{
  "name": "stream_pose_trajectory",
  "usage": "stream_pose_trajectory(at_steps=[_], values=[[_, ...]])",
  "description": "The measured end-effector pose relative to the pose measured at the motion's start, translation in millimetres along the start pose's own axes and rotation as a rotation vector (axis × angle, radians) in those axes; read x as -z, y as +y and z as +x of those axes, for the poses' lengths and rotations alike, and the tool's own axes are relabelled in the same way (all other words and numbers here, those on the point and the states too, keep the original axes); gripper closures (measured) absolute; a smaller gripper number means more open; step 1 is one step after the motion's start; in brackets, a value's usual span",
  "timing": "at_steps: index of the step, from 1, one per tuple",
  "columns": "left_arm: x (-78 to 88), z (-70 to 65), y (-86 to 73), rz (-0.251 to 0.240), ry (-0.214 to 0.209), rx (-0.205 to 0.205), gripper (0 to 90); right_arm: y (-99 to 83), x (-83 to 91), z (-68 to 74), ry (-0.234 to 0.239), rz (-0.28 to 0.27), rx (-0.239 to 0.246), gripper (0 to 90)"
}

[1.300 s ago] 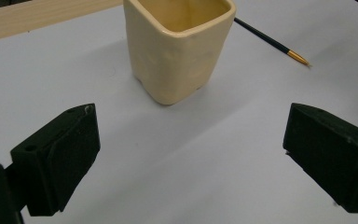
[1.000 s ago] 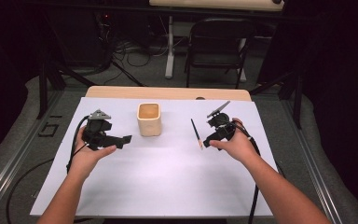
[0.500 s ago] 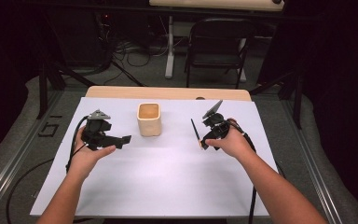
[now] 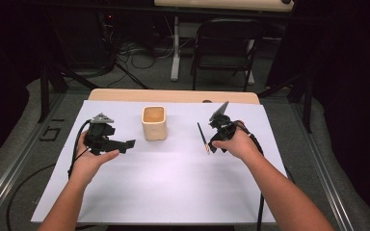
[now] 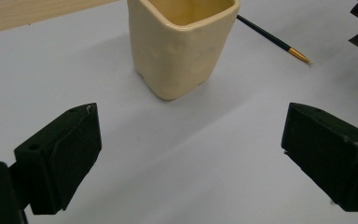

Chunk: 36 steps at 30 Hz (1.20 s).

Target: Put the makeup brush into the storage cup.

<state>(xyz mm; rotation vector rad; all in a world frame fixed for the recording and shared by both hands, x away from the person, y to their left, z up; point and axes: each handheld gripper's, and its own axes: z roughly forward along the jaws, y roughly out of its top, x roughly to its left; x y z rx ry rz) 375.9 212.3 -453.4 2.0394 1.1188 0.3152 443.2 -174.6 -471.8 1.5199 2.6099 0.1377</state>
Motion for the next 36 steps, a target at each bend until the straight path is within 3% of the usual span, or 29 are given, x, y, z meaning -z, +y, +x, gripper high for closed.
stream_pose_trajectory(at_steps=[1,2,3,4,5,6,7,8,10,11,12,16,17,19,20,21,24,25,26,27,28,31,32,33,36], values=[[0.0,0.0,0.0,0.0,-0.001,0.0,5.1,0.2,-3.1,-0.3,0.011,-0.031,-0.009,25.0],[0.0,0.0,0.0,0.0,0.0,-0.001,5.2,-0.5,-7.1,1.5,0.029,-0.075,-0.05,25.3],[-0.1,-0.1,0.0,0.0,0.0,-0.001,5.3,3.8,-2.5,-2.4,-0.005,-0.001,0.023,25.4],[-0.4,-0.2,-0.1,-0.002,0.001,0.0,5.3,-2.5,-24.1,4.2,0.102,-0.293,-0.129,25.8],[-0.5,-0.3,-0.1,-0.003,0.0,0.002,5.3,9.6,4.0,-1.7,-0.025,0.117,0.014,25.9],[-0.7,-0.3,-0.2,-0.002,0.001,0.003,5.3,3.1,-17.8,-0.2,0.06,-0.183,-0.043,26.0],[-0.7,-0.2,-0.2,-0.002,0.0,0.003,5.3,6.5,-10.7,0.5,0.038,-0.074,-0.049,26.0],[-0.8,-0.1,-0.3,-0.001,0.0,0.003,5.4,9.5,-6.7,0.7,0.009,-0.002,-0.041,26.1],[-0.9,0.3,-0.4,0.001,-0.001,0.002,5.4,10.6,-16.3,0.4,0.032,-0.108,-0.038,26.6],[-0.9,0.4,-0.5,0.001,0.0,0.003,5.5,13.7,-11.6,0.0,0.013,-0.038,-0.026,26.6],[-1.0,0.5,-0.6,0.002,0.001,0.003,5.5,16.2,-9.8,0.3,-0.007,-0.023,-0.025,26.7],[-1.2,0.7,-0.7,0.004,-0.001,0.002,5.8,22.6,-9.4,0.5,0.005,-0.061,-0.035,28.1],[-1.4,0.8,-0.9,0.004,-0.002,0.003,6.0,23.8,-9.4,2.7,0.017,-0.052,-0.072,28.2],[-1.9,1.0,-1.2,0.004,0.0,0.004,6.3,30.8,-6.5,2.3,-0.013,-0.025,-0.018,28.4],[-2.2,1.2,-1.5,0.002,0.0,0.005,6.3,30.8,-6.5,2.3,-0.013,-0.025,-0.018,28.4],[-2.1,1.3,-1.5,0.005,-0.001,0.005,6.4,33.6,-8.3,3.0,0.004,-0.064,-0.024,28.9],[-2.0,1.5,-1.6,0.005,-0.001,0.004,6.5,37.6,-7.9,4.8,0.014,-0.046,-0.048,30.0],[-2.1,1.4,-1.7,0.005,-0.001,0.004,6.6,39.0,-10.9,4.1,0.026,-0.07,-0.031,30.1],[-2.2,1.4,-1.8,0.005,-0.001,0.004,6.7,41.4,-7.8,6.5,0.001,-0.005,-0.042,30.1],[-2.3,1.5,-1.8,0.006,-0.001,0.002,6.8,43.3,-8.7,5.6,-0.007,-0.013,-0.015,30.1],[-2.6,1.4,-1.9,0.003,0.001,0.003,7.0,45.3,-11.0,8.0,0.008,-0.046,-0.057,30.2],[-2.5,1.7,-2.1,0.004,-0.001,0.002,7.8,48.2,-12.7,7.0,0.003,-0.052,-0.045,30.2],[-2.4,1.8,-2.1,0.005,-0.001,0.001,7.8,50.2,-11.7,6.1,-0.008,-0.026,-0.029,30.2],[-2.4,1.9,-2.3,0.004,-0.001,0.003,8.0,50.7,-13.1,6.9,0.003,-0.034,-0.052,30.3],[-2.2,2.3,-2.3,0.006,-0.004,0.004,8.4,53.2,-14.8,5.7,0.005,-0.039,-0.055,30.6]])
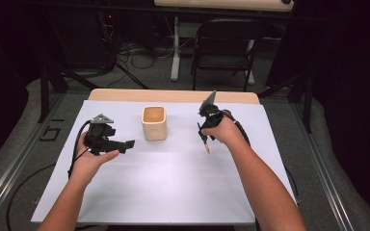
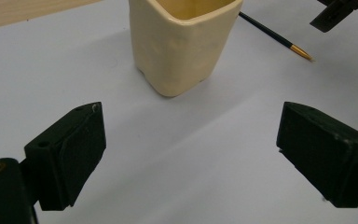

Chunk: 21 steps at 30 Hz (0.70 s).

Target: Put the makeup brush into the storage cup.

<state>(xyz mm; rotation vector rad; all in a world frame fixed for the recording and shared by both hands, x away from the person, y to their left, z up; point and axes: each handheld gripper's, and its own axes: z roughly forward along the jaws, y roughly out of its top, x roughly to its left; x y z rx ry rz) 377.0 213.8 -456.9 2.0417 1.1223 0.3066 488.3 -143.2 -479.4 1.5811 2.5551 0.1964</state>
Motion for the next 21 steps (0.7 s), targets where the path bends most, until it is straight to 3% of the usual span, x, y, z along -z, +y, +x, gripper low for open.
stream_pose_trajectory(at_steps=[3,4,5,11,21], values=[[-0.1,0.1,-0.1,-0.002,0.001,0.002,8.6,2.0,-0.9,-1.7,-0.007,0.012,0.013,32.7],[-0.2,0.2,-0.2,-0.002,0.0,0.002,8.8,2.4,-0.9,-1.2,-0.007,0.02,-0.002,33.4],[-0.2,0.1,-0.2,-0.002,0.001,0.001,8.8,2.5,-3.6,-2.1,0.007,-0.003,0.001,34.2],[-0.1,0.6,-0.4,-0.003,-0.002,0.001,9.5,3.9,-5.0,-1.5,0.008,0.008,0.007,35.7],[0.6,0.8,-0.6,-0.013,-0.008,0.001,14.2,4.8,-10.7,-3.0,0.023,-0.005,-0.023,40.8]])
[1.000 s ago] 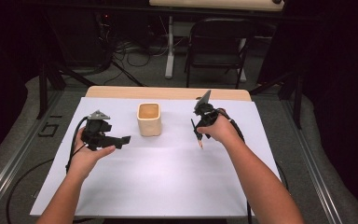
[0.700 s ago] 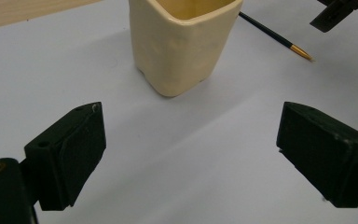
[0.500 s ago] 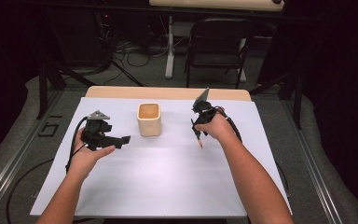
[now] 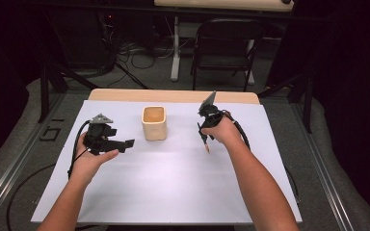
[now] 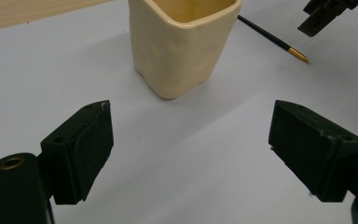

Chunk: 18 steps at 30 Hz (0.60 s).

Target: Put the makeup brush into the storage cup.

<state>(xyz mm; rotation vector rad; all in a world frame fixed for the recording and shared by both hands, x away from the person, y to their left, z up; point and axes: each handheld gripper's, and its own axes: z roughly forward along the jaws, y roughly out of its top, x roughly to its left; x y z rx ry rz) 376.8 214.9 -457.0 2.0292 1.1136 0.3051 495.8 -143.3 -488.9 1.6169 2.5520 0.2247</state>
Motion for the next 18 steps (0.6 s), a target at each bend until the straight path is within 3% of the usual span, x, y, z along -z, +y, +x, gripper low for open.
stream_pose_trajectory(at_steps=[3,5,6,8,14,15,18], values=[[-0.3,0.0,-0.2,0.002,-0.002,-0.002,14.8,1.7,-0.8,-4.1,-0.005,0.017,0.019,41.1],[-0.5,0.0,-0.3,0.002,-0.002,-0.003,15.0,1.1,-2.6,-3.2,0.006,0.014,-0.026,40.7],[-0.3,0.0,-0.3,0.005,-0.003,-0.003,15.3,1.4,-3.6,-4.7,0.002,0.011,-0.008,40.1],[-0.5,0.1,-0.3,0.006,-0.005,-0.003,15.3,1.2,-3.6,-3.7,0.002,0.019,-0.02,41.0],[-1.8,-0.2,-0.6,0.008,-0.004,-0.006,15.3,0.9,-9.0,-1.8,0.011,0.005,0.006,42.4],[-2.0,-0.5,-0.8,0.009,-0.004,-0.003,15.3,1.0,-8.6,0.5,0.005,0.021,-0.018,41.8],[-2.0,-0.1,-0.8,0.009,-0.005,-0.005,15.3,1.9,-10.9,1.6,-0.005,0.025,0.004,44.7]])
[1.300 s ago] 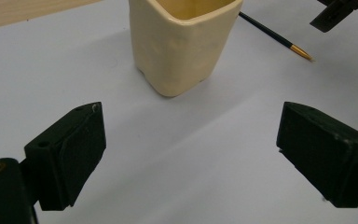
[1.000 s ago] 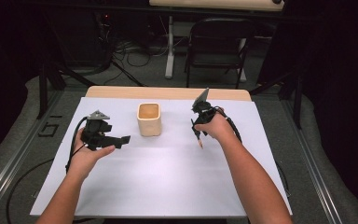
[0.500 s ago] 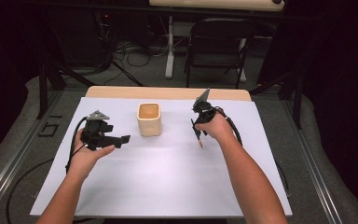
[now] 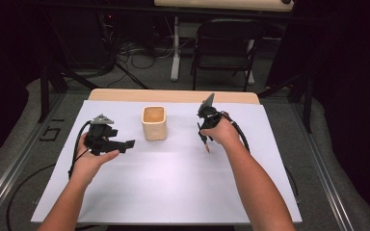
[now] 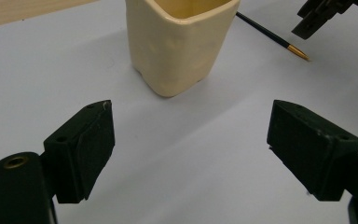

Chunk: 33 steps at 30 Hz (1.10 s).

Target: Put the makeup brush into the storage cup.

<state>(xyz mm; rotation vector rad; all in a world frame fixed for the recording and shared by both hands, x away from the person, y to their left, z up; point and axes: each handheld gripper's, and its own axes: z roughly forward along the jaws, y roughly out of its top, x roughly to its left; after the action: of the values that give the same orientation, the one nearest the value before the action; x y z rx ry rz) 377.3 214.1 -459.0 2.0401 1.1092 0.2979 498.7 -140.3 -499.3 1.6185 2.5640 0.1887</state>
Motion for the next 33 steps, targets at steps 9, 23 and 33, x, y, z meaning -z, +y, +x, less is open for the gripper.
stream_pose_trajectory(at_steps=[9,23,33], values=[[0.4,0.6,-0.3,0.002,0.004,0.006,15.3,1.8,-7.2,8.1,-0.01,0.057,0.017,55.4],[-0.1,1.4,-0.8,0.002,0.004,0.01,15.3,-1.4,-17.0,8.3,0.011,0.053,-0.013,70.3],[-0.9,1.4,-1.2,-0.001,0.002,0.013,15.3,0.3,-19.3,12.8,0.011,0.064,0.002,76.4]])
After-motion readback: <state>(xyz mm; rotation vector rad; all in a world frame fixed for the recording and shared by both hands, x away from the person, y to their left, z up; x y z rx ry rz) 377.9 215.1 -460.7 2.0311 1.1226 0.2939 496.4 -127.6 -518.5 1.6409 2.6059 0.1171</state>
